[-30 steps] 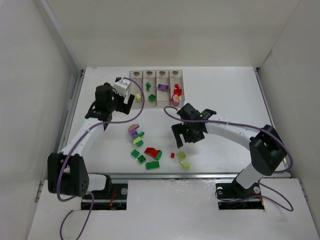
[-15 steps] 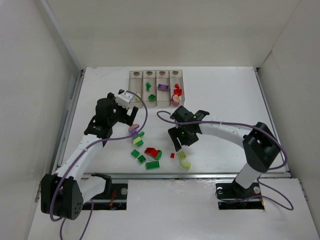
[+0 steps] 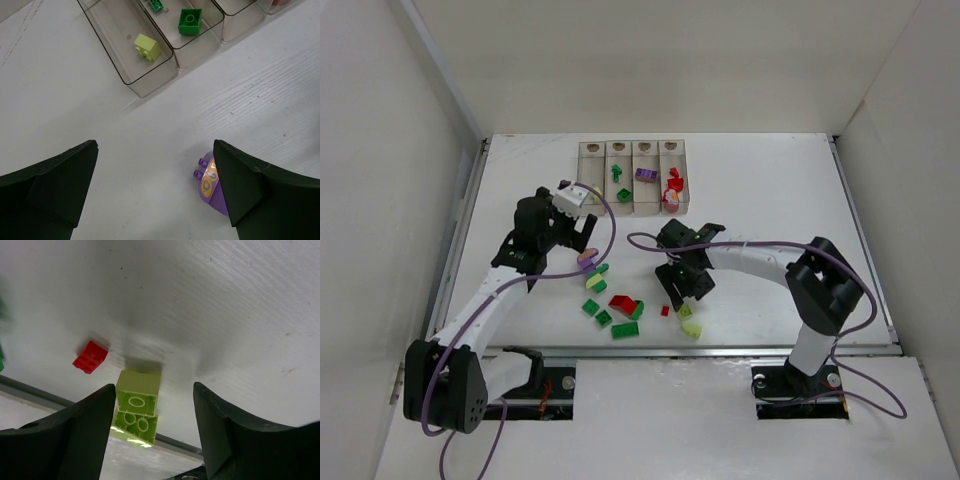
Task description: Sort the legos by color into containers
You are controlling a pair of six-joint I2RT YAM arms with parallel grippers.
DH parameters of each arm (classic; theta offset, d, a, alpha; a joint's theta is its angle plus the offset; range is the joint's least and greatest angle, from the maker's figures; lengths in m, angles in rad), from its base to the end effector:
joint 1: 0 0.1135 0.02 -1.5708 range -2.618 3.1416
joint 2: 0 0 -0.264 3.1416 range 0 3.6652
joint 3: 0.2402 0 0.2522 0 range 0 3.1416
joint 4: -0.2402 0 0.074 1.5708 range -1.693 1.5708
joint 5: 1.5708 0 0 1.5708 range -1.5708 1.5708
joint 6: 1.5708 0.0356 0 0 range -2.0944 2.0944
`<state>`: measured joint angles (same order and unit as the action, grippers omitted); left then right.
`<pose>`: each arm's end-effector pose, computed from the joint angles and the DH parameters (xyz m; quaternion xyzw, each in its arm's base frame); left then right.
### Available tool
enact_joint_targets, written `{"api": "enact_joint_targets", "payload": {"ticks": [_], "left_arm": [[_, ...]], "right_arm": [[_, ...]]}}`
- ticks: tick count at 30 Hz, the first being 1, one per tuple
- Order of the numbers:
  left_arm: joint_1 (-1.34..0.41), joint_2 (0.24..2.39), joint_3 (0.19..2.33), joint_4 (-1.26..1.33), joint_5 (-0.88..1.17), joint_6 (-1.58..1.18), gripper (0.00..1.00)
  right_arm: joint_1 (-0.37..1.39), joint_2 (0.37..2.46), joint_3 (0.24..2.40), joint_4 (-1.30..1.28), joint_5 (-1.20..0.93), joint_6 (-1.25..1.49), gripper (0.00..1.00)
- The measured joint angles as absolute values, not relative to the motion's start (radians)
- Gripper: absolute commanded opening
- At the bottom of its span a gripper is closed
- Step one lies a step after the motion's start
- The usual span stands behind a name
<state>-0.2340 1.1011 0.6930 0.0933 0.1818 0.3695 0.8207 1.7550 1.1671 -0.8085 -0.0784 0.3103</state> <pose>0.2444 -0.0649 0.2730 0.2904 0.7536 -0.0337 0.5887 0.2192 0.2393 0.1793 -0.2546 0.9623 0.0796 0.0526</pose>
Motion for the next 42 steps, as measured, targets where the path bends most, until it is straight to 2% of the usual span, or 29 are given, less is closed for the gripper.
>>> {"api": "enact_joint_targets", "payload": {"ticks": [5, 8, 9, 11, 12, 13, 14, 17, 20, 23, 26, 27, 28, 34, 41, 42], "left_arm": [[-0.234, 1.119, 0.693, 0.108, 0.181, 0.381, 1.00], [-0.234, 1.129, 0.693, 0.117, 0.181, 0.385, 1.00], [-0.234, 1.131, 0.693, 0.117, 0.181, 0.385, 1.00], [-0.234, 1.132, 0.693, 0.121, 0.180, 0.386, 1.00], [-0.234, 1.132, 0.693, 0.124, 0.180, 0.387, 1.00], [-0.234, 1.132, 0.693, 0.128, 0.180, 0.387, 1.00], [-0.234, 1.132, 0.693, 0.130, 0.181, 0.388, 0.98], [-0.234, 1.132, 0.693, 0.129, 0.199, 0.403, 0.90], [-0.247, 1.131, 0.693, 0.117, 0.253, 0.469, 0.90], [-0.275, 1.107, 0.693, 0.093, 0.355, 0.559, 0.81], [-0.302, 1.054, 0.700, 0.039, 0.506, 0.694, 0.81], [-0.309, 1.043, 0.709, 0.016, 0.559, 0.733, 0.96], [-0.316, 1.036, 0.721, -0.002, 0.610, 0.767, 1.00], [-0.354, 1.065, 0.798, -0.008, 0.789, 0.851, 1.00], [-0.413, 1.201, 0.867, 0.101, 0.807, 0.825, 1.00], [-0.416, 1.217, 0.875, 0.110, 0.806, 0.822, 0.98]], "right_arm": [[0.832, 1.804, 1.170, -0.811, -0.079, 0.310, 0.67], [0.839, 1.808, 1.170, -0.812, -0.082, 0.309, 0.56], [0.840, 1.808, 1.170, -0.812, -0.085, 0.308, 0.45], [0.840, 1.811, 1.170, -0.812, -0.090, 0.307, 0.32], [0.840, 1.811, 1.171, -0.813, -0.092, 0.307, 0.12], [0.840, 1.811, 1.172, -0.813, -0.092, 0.310, 0.03], [0.840, 1.811, 1.172, -0.813, -0.092, 0.310, 0.00], [0.840, 1.811, 1.194, -0.835, -0.078, 0.308, 0.00], [0.835, 1.811, 1.298, -0.892, -0.028, 0.296, 0.00], [0.809, 1.813, 1.439, -0.928, -0.023, 0.279, 0.00], [0.726, 1.810, 1.610, -0.893, -0.121, 0.266, 0.00], [0.696, 1.805, 1.644, -0.858, -0.170, 0.263, 0.00], [0.667, 1.795, 1.665, -0.823, -0.220, 0.261, 0.00], [0.622, 1.782, 1.710, -0.700, -0.491, 0.261, 0.00], [0.637, 1.807, 1.727, -0.596, -0.691, 0.268, 0.00], [0.636, 1.808, 1.727, -0.587, -0.703, 0.269, 0.00]]}}
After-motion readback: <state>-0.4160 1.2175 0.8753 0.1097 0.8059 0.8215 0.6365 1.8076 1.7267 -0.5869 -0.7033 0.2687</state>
